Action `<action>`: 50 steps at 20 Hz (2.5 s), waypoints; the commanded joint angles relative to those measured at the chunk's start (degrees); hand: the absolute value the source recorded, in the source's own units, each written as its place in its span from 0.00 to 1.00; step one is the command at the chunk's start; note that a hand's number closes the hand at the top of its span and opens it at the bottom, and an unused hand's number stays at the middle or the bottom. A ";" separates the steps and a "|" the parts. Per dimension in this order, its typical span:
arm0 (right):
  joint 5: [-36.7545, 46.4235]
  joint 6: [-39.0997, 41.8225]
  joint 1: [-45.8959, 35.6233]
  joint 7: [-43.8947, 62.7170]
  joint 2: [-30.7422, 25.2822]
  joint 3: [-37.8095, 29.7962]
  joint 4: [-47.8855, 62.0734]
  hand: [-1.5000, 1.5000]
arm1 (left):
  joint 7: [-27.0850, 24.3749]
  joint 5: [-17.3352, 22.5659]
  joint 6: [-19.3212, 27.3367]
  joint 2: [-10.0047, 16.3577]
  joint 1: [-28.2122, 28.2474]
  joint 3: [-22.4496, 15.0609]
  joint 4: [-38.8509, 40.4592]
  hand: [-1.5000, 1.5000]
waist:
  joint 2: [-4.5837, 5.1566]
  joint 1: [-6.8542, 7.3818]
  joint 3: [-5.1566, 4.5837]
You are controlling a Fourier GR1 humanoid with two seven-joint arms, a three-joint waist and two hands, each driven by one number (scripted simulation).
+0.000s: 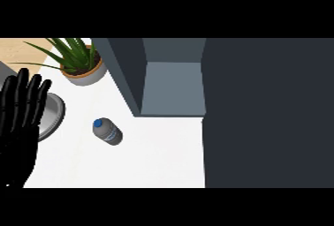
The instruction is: Pick up the bottled water, place it into the cabinet and close the cabinet
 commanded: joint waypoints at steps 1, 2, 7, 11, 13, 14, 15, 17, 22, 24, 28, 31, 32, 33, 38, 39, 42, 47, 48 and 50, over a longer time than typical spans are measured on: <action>1.25 2.03 2.92 -0.81 -1.10 0.78 -1.71 0.00 | -1.37 -0.48 -0.61 -0.56 2.14 -0.48 -1.26 0.00 | 1.47 -0.32 0.61; 4.33 -1.51 2.22 2.79 1.89 4.23 -4.88 0.00 | -0.68 0.10 -1.08 0.38 1.10 1.12 -1.26 0.00 | 1.47 -0.32 0.60; -4.06 6.70 8.99 2.68 0.86 8.79 -6.79 0.00 | 5.87 9.62 0.08 -6.21 5.31 -2.16 -0.42 0.00 | 1.53 -0.43 0.55; -4.93 6.62 13.92 8.13 0.78 11.83 -15.47 0.00 | 14.70 11.12 3.56 -6.43 8.69 -5.47 -11.69 0.00 | 1.16 -0.27 0.63; -7.34 8.20 15.36 9.84 -0.87 10.46 -17.46 0.00 | 13.45 8.68 6.78 -6.48 9.50 -8.03 -11.26 0.00 | 1.36 -0.47 0.62; -7.19 6.67 10.78 11.56 -0.29 9.42 -15.80 0.00 | 21.21 11.22 5.59 -6.02 7.55 -6.09 -17.30 0.00 | 1.41 -0.10 0.63; -8.50 7.36 15.17 13.04 -0.83 10.17 -20.84 0.00 | 19.72 9.18 5.78 -6.51 12.36 -8.17 -20.07 0.00 | 1.30 -0.21 0.63; -7.07 5.47 13.69 17.20 -0.32 11.20 -23.70 0.00 | 19.71 8.89 4.82 -6.17 14.48 -8.65 -22.16 0.00 | 1.37 -0.15 0.60; 1.42 4.55 19.42 13.47 3.17 21.59 -24.97 0.00 | 26.82 5.21 10.04 -6.15 11.44 -11.12 -26.66 0.00 | 1.30 -0.41 0.62; 0.16 2.28 12.77 23.65 1.71 19.41 -28.72 0.00 | 28.10 3.37 11.03 -6.37 9.72 -12.37 -25.28 0.00 | 1.42 -0.25 0.59; -2.33 1.07 9.98 24.87 1.28 16.22 -28.74 0.00 | 32.80 3.89 12.73 -5.43 7.29 -11.11 -26.27 0.00 | 1.48 -0.24 0.61; 1.10 -1.09 9.63 25.99 2.79 20.02 -29.08 0.00 | 30.27 -1.00 13.26 -6.55 11.44 -16.42 -26.48 0.00 | 1.38 -0.22 0.60; -2.91 0.79 11.31 28.71 -0.14 17.33 -33.95 0.00 | 28.16 0.18 11.79 -6.07 13.02 -15.56 -25.68 0.00 | 1.33 -0.32 0.59; -3.59 0.74 10.66 26.03 0.56 16.02 -30.86 0.00 | 31.60 2.66 12.09 -4.86 9.32 -11.57 -26.73 0.00 | 1.42 -0.40 0.61; -0.22 0.62 13.88 23.57 0.42 20.00 -31.61 0.00 | 29.82 1.00 12.00 -5.48 11.49 -13.92 -26.08 0.00 | 1.33 -0.49 0.61; -0.11 -0.63 12.53 24.93 1.07 20.09 -31.52 0.00 | 27.11 -1.21 12.97 -6.52 11.91 -16.42 -23.64 0.00 | 1.36 -0.44 0.60; 1.56 -3.23 8.18 28.41 1.53 20.24 -30.86 0.00 | 26.86 -1.75 13.78 -6.48 5.57 -13.79 -17.77 0.00 | 1.49 -0.68 0.58; 3.28 -3.52 11.47 27.18 0.84 24.20 -33.20 0.00 | 25.57 -1.04 12.95 -5.36 5.75 -11.29 -16.99 0.00 | 1.39 -0.85 0.57; 3.65 -4.52 10.00 29.75 0.73 24.29 -33.53 0.00 | 26.95 0.53 12.69 -4.98 7.84 -10.70 -19.50 0.00 | 1.38 -0.57 0.56; 3.69 -3.83 13.52 25.31 0.01 25.59 -32.41 0.00 | 20.56 1.40 12.03 -6.52 11.72 -11.28 -15.44 0.00 | 1.32 -0.74 0.55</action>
